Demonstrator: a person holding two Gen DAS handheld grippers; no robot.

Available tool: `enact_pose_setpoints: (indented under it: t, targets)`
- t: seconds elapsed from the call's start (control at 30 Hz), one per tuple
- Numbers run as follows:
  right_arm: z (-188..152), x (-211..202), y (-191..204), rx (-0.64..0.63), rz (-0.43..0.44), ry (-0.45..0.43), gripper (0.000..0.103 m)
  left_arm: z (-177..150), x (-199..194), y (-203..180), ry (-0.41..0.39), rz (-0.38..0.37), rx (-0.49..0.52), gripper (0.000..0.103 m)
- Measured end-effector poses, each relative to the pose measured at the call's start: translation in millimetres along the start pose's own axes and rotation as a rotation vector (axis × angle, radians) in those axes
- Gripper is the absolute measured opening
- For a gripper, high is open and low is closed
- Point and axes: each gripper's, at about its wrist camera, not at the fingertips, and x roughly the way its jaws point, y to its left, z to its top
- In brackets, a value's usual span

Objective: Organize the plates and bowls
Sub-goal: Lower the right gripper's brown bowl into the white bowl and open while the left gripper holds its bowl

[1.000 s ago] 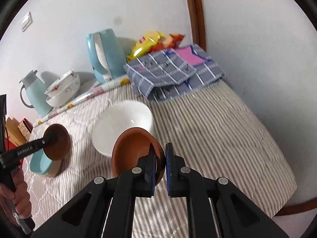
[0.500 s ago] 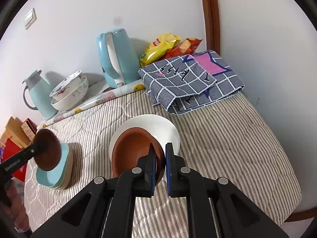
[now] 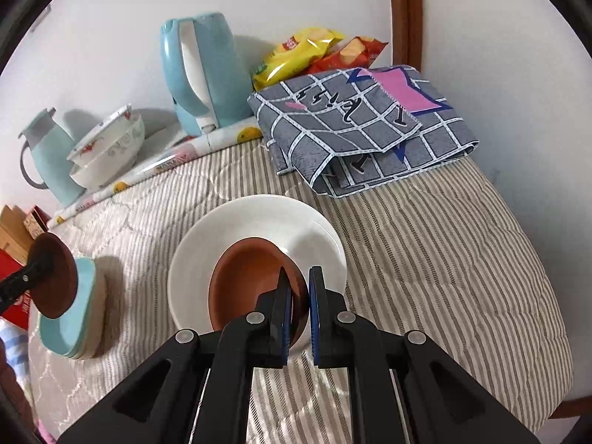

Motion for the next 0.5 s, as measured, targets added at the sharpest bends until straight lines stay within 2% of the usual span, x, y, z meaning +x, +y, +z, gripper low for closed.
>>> enact_pose_setpoints:
  t: [0.5]
  targets:
    - [10.4,32.9,3.5,-0.021,0.004,0.049,0.009,6.8,24.7,3.3,0.030,-0.007,-0.003,0.009]
